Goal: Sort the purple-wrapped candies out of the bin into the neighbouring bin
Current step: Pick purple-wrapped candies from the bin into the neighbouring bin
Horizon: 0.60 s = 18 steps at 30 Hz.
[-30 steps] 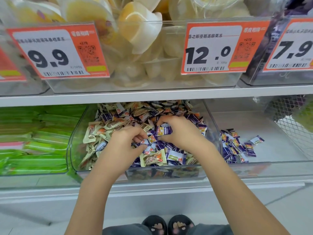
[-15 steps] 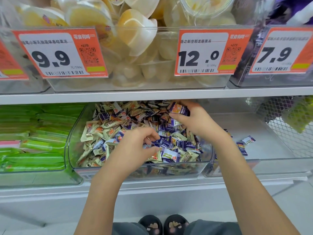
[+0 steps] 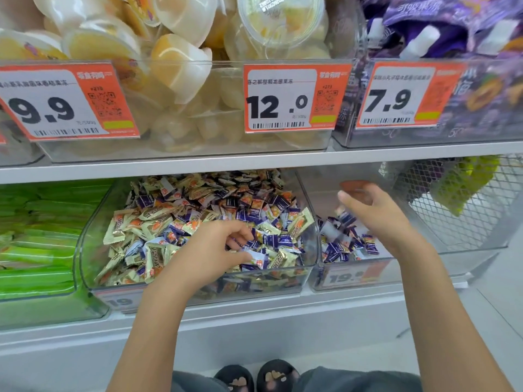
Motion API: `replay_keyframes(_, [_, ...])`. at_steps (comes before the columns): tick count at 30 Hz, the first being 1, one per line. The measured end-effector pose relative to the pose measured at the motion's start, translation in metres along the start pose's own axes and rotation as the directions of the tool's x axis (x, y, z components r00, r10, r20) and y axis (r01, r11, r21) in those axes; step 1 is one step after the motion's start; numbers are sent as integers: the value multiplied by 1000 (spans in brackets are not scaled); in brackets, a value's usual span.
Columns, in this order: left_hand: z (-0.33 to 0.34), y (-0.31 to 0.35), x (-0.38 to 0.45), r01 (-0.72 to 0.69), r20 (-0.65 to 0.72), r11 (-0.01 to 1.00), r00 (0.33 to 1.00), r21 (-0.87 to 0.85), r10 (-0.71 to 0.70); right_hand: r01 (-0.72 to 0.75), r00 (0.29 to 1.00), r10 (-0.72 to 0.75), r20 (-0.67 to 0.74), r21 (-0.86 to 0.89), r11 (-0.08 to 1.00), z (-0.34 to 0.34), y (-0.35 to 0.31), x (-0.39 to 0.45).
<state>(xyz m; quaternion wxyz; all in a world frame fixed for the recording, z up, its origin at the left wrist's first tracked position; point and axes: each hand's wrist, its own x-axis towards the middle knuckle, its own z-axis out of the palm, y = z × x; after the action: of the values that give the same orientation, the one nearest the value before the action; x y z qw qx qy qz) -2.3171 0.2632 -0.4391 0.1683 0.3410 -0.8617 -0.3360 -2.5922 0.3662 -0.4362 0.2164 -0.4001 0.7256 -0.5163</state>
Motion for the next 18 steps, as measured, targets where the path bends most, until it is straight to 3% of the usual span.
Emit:
replay_keyframes(3, [-8, -7, 0, 23, -50, 999, 999, 28, -22, 178, 981, -176, -81, 18, 984, 3, -17, -8])
replay_keyframes(7, [-17, -18, -3, 55, -130, 998, 990, 34, -51, 336, 932, -326, 159, -36, 941, 47, -43, -22])
replay_keyframes(10, [-22, -24, -5, 74, -156, 994, 986, 74, -62, 395, 879, -308, 364, -195, 898, 93, -57, -21])
replay_keyframes(12, [-26, -28, -6, 79, -160, 991, 985, 112, -61, 466, 838, -264, 477, -374, 802, 119, -60, -17])
replay_keyframes(14, [-31, -31, -8, 82, -151, 988, 987, 131, -62, 497, 815, -199, 544, -479, 724, 140, -61, -13])
replay_keyframes(18, [-39, -40, -12, 111, -170, 981, 982, 157, -84, 457, 809, -77, 583, -541, 706, 171, -54, -9])
